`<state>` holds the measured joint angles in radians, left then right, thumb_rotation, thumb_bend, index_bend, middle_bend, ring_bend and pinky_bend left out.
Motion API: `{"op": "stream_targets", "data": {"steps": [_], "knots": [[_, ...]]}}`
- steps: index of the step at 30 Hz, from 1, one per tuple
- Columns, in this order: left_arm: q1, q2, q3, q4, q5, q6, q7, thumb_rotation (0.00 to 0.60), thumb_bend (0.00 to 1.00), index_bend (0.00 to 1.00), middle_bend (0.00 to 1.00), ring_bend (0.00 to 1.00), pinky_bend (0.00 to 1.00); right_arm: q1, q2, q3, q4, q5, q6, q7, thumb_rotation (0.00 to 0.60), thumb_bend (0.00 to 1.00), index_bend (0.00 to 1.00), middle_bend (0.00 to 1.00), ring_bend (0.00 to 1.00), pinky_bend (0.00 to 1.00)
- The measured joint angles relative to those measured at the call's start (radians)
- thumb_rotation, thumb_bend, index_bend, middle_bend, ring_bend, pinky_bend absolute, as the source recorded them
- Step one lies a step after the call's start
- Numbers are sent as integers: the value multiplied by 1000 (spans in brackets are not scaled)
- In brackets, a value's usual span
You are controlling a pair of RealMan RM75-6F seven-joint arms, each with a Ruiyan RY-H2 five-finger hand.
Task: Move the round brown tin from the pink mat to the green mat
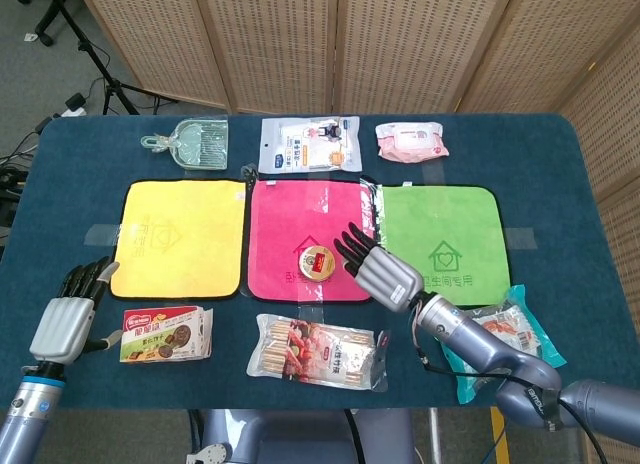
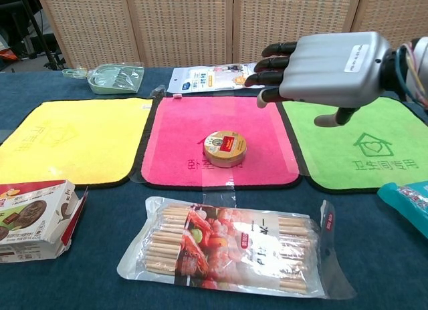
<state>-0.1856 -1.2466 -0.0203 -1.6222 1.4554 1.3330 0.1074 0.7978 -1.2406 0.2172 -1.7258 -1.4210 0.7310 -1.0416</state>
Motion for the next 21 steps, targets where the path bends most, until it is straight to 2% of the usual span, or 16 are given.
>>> {"op": "stream_targets", "data": {"steps": [11,21], "knots": [[-1,-3,7,-2,7,1,4,600,155,23,0,0,0,99,-97,-5,17,168,2,-135,600,363,193,56,0,11],[-3,-2,17,-8,28,4,0,600,155,22,0,0,0,153,-147,-43,-20,347,100,-272,600,363,194,56,0,11]]}}
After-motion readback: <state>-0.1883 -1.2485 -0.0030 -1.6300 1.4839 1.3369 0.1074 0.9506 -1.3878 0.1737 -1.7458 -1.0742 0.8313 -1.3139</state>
